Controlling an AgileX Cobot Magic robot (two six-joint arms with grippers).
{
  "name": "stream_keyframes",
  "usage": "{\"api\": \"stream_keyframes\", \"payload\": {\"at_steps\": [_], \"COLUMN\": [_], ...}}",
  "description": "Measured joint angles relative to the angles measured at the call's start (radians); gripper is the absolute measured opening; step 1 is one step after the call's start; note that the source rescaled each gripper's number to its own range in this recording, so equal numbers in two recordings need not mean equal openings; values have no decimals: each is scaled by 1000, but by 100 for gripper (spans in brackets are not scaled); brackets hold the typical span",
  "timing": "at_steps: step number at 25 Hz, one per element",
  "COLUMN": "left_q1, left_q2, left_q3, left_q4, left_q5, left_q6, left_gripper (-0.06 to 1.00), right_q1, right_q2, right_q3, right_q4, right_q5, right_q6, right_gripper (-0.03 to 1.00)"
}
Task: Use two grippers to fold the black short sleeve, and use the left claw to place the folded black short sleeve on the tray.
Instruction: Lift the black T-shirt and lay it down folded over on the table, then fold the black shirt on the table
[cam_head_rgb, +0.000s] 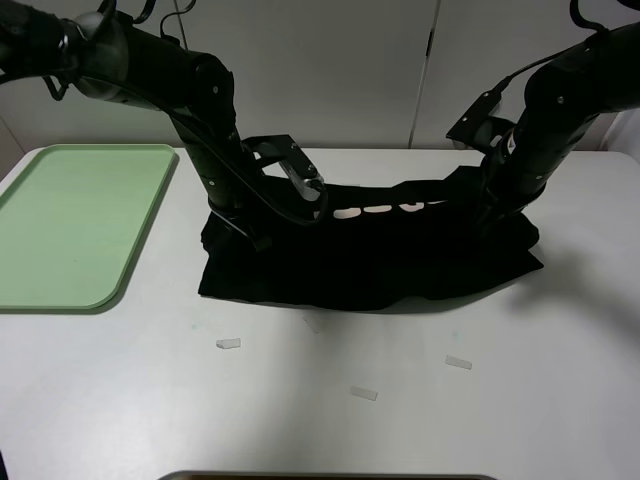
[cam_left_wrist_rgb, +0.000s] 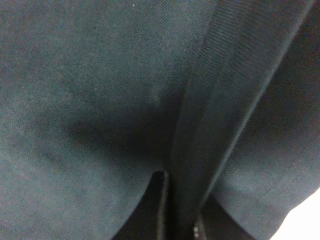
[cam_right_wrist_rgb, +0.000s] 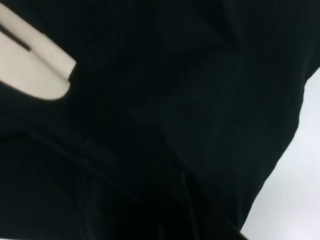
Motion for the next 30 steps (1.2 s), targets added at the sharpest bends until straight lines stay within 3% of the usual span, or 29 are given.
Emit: {"api": "stream_keyframes", "payload": {"at_steps": [1, 3, 4, 5, 6, 7, 9, 18, 24, 30], "left_q1": [0, 7, 12, 14, 18, 20, 20, 20, 20, 20], "left_q2": [0, -1, -1, -1, -1, -1, -2, -54, -172, -359], "left_q3": [0, 7, 10, 13, 13, 13, 14, -22, -36, -36], "left_q4": [21, 56, 76, 90, 99, 102, 103, 103, 103, 103], "left_q5": [22, 53, 74, 83, 80, 76, 73, 100, 100, 109], "left_q6": [0, 0, -3, -9, -22, -30, -37, -51, -83, -215], "left_gripper": [8, 32, 46, 64, 78, 85, 94, 100, 100, 100], "right_q1": [0, -11, -15, -18, -22, -22, -22, -22, -22, -22], "right_q2": [0, -7, -13, -20, -28, -35, -39, -173, -347, -487], "right_q3": [0, 0, 0, 0, 0, 0, 0, 0, 0, 0], "right_q4": [-12, -27, -30, -33, -36, -42, -48, -37, 3, 89], "right_q5": [14, 50, 66, 77, 84, 86, 86, 109, 212, 283], "right_q6": [2, 9, 19, 33, 47, 56, 63, 68, 68, 69], "right_gripper": [3, 22, 39, 62, 78, 87, 96, 100, 100, 100]}}
